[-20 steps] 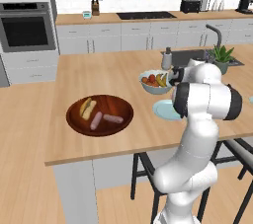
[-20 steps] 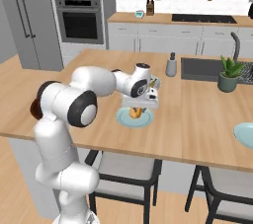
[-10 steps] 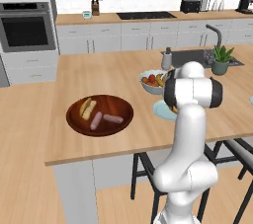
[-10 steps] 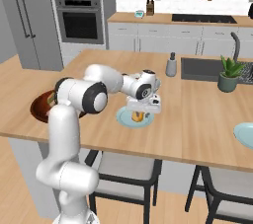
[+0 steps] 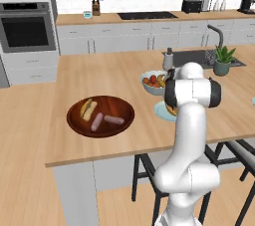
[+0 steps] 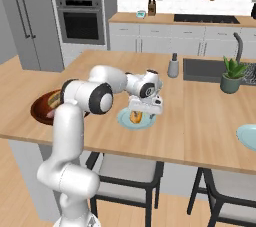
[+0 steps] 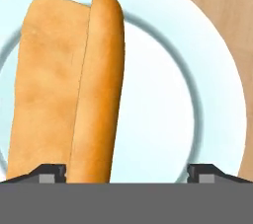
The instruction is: Place one bun and one sausage from the bowl on each plate.
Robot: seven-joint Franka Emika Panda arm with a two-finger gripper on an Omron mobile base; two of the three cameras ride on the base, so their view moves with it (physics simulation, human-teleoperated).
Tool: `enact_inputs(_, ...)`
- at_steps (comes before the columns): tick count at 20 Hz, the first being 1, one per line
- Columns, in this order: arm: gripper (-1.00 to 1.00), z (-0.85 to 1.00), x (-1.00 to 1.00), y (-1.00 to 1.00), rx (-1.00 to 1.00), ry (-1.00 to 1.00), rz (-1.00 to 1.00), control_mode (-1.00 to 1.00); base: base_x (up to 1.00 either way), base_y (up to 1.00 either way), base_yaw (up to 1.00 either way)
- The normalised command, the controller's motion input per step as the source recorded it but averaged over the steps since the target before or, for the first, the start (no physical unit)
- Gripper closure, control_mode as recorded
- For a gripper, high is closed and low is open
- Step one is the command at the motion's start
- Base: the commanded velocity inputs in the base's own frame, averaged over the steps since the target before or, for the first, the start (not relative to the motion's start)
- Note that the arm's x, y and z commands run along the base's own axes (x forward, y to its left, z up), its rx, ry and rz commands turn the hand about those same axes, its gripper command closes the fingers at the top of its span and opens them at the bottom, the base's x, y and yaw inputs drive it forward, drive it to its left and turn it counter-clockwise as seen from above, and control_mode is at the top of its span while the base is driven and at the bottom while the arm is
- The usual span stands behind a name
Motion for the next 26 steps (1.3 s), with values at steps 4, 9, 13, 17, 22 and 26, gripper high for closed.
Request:
enact_inputs(4, -1.0, -0.73, 0.0, 1.0, -0.8, 0.26, -0.04, -1.0, 0.0, 0.0, 0.0)
enact_inputs(9, -1.0, 0.27, -0.02, 0.63, -0.4, 0.04, -0.04, -1.0, 0.0, 0.0, 0.0)
enact_inputs(13, -1.0, 0.16, 0.0, 0.21, -0.03, -0.01, -0.11, -1.0, 0.0, 0.0, 0.0)
enact_inputs(17, -1.0, 0.73, -0.47, 0.04, 0.02, -0.21, -0.03, -1.0, 0.0, 0.0, 0.0)
enact_inputs(22, -1.0, 0.73, -0.7, 0.85, 0.01, -0.22, 0.18, -1.0, 0.0, 0.0, 0.0)
enact_inputs(26, -1.0, 0.03, -0.51, 1.0, 0.0, 0.0, 0.36, -1.0, 0.0, 0.0, 0.0)
